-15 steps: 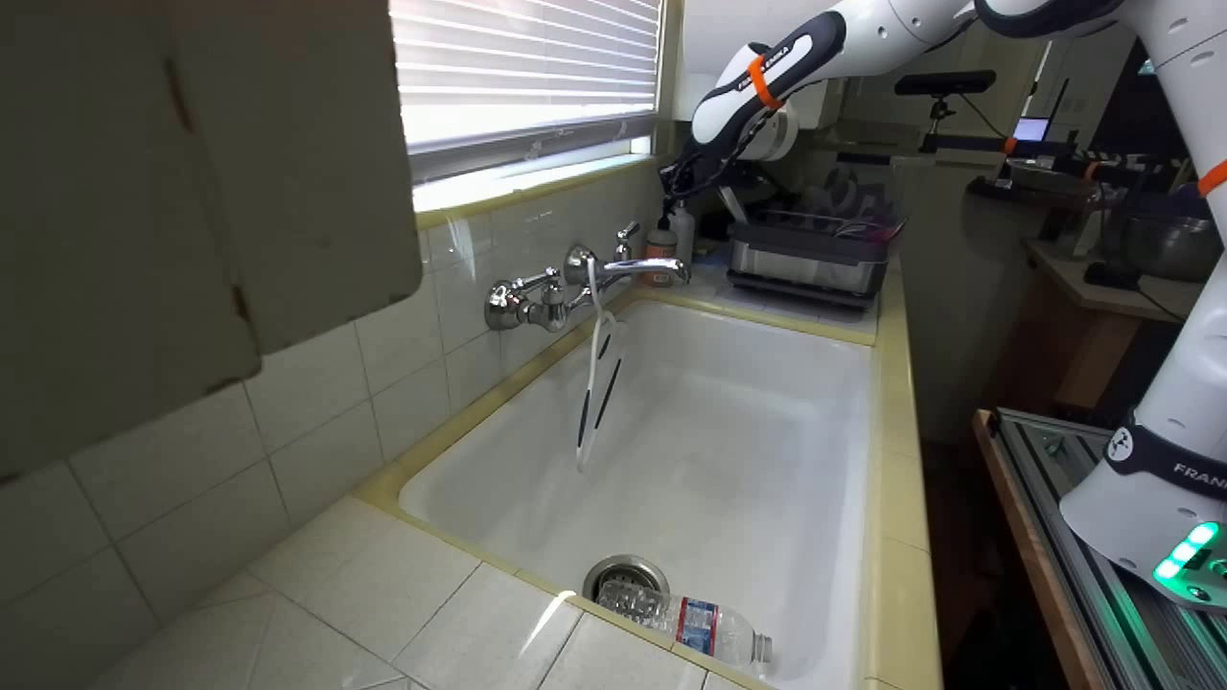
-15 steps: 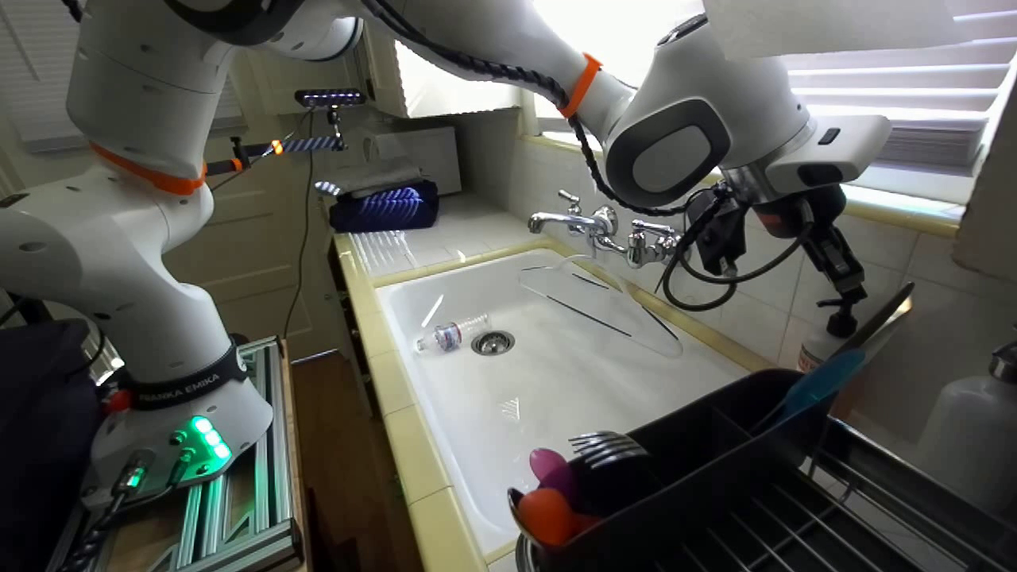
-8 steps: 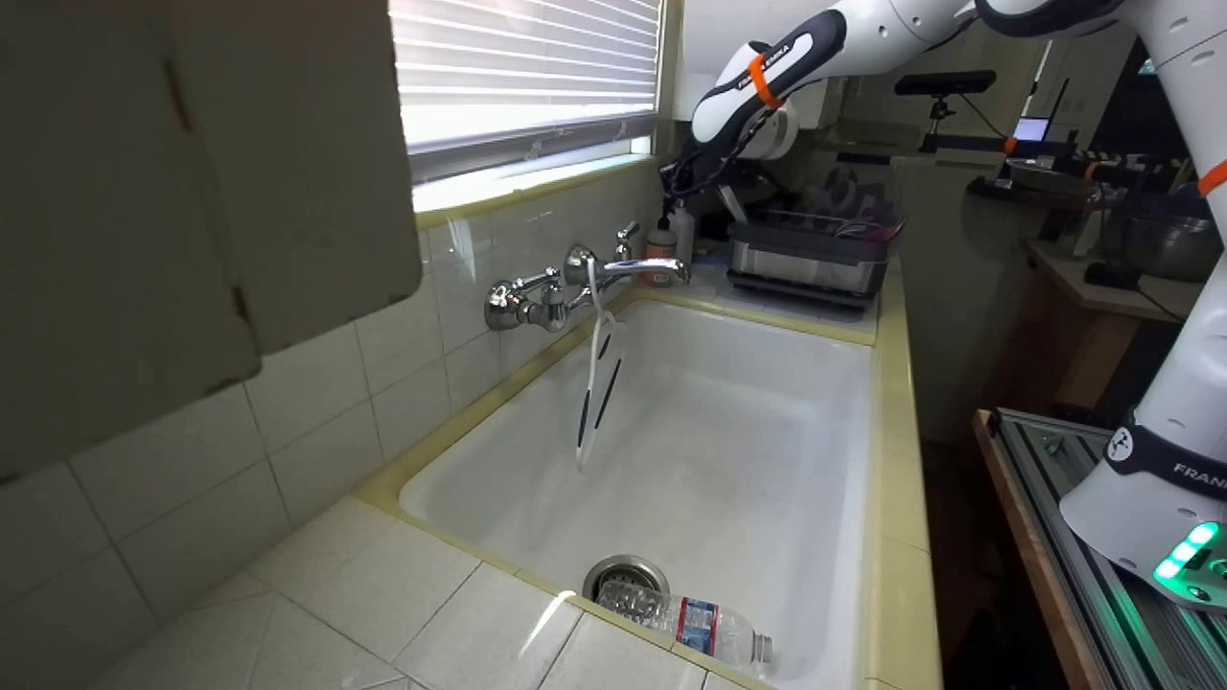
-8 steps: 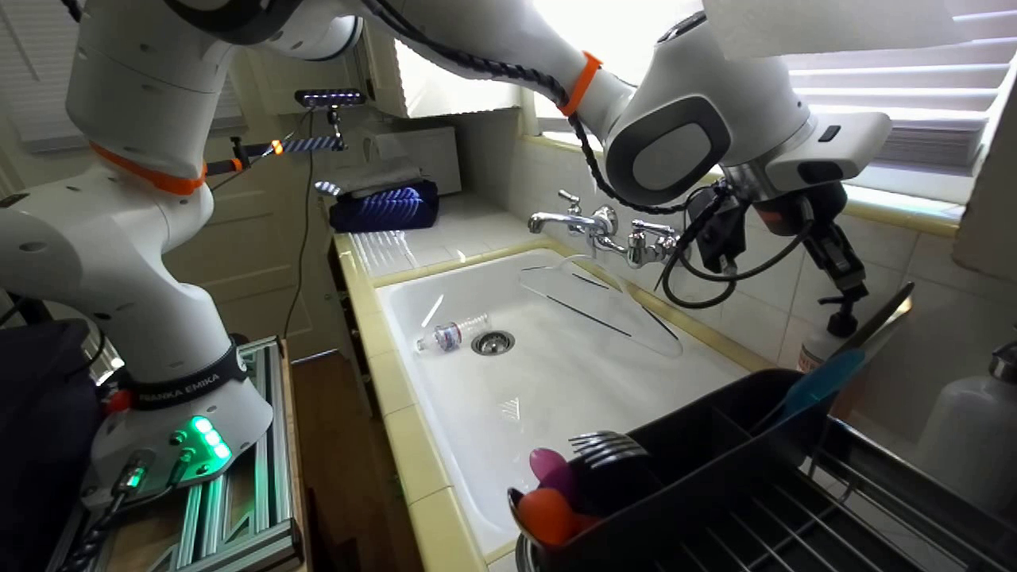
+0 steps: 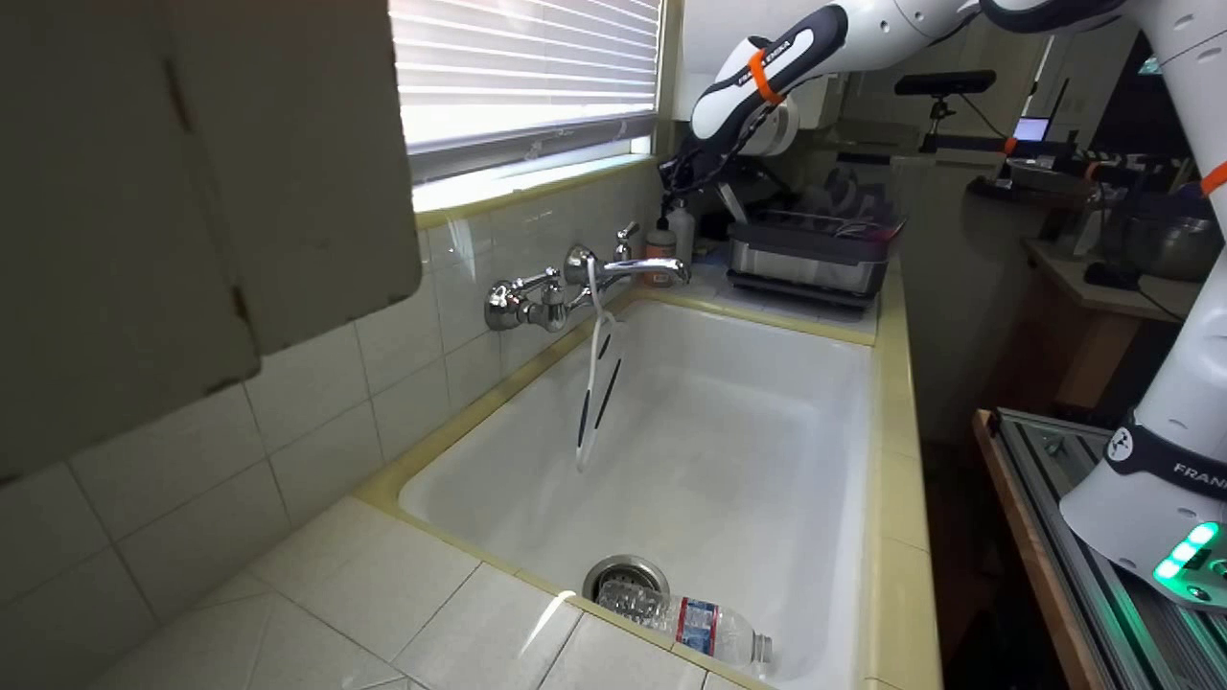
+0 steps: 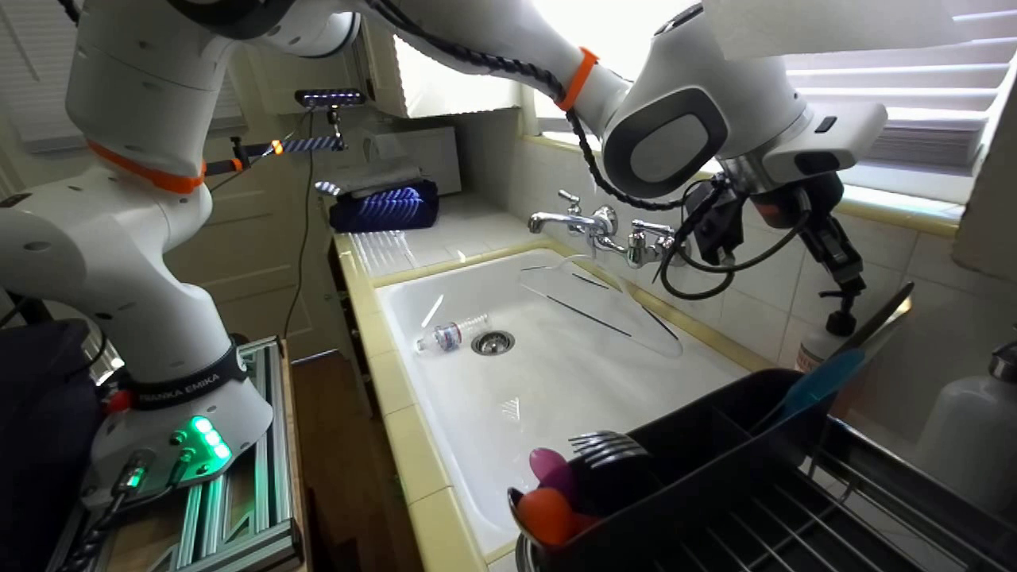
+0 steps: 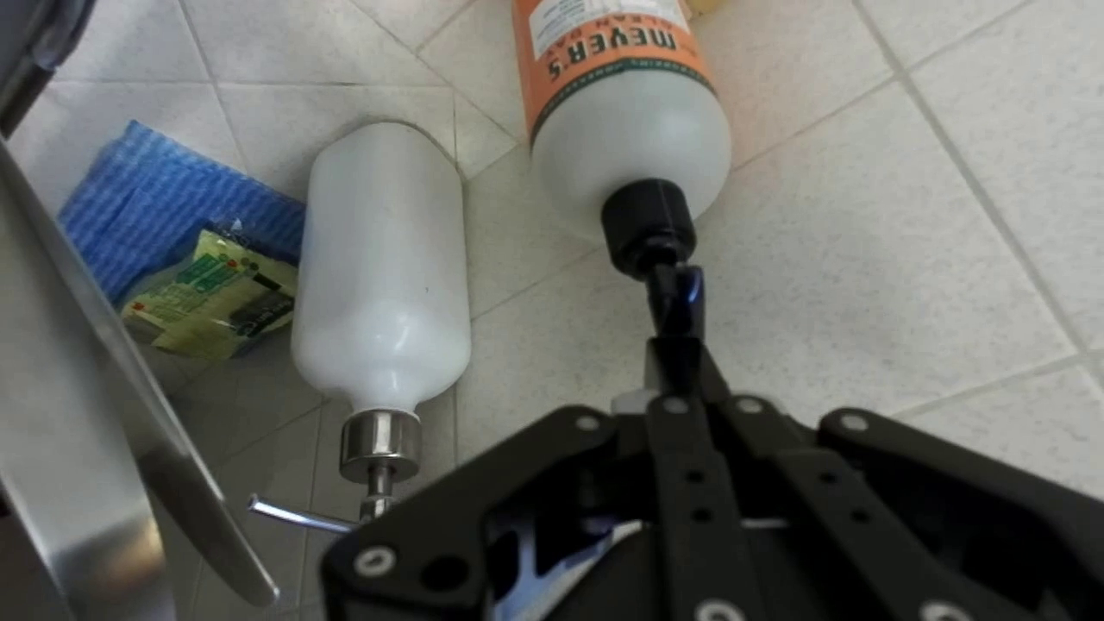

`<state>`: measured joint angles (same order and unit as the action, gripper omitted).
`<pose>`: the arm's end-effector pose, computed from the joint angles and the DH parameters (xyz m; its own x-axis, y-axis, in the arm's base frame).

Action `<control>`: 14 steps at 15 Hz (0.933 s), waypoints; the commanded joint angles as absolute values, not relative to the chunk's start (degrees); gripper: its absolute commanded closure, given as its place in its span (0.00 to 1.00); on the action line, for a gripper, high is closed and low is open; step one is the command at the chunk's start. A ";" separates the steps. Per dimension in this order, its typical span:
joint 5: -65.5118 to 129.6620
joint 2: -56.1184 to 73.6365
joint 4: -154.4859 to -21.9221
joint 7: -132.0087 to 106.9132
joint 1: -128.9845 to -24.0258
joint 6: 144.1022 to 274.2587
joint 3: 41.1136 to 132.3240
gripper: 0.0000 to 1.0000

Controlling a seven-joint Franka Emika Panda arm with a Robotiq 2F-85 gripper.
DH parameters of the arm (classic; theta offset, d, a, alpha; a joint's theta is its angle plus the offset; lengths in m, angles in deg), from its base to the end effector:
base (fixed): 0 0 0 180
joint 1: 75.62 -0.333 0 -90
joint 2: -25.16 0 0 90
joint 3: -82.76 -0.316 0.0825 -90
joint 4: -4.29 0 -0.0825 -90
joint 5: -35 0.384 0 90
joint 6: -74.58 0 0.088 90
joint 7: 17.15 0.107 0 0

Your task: Push down on the pump bottle.

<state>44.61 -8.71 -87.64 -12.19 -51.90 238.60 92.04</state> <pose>0.6272 -0.3908 0.3666 0.5514 -0.5603 0.6180 -0.6514 -0.7520 -0.1006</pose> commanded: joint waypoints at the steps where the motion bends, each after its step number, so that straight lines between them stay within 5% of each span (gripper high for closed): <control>1: 44.76 -6.37 -89.85 -11.94 -53.05 237.36 93.10 1.00; 14: 40.72 -1.73 -90.69 -10.36 -57.05 230.93 98.60 1.00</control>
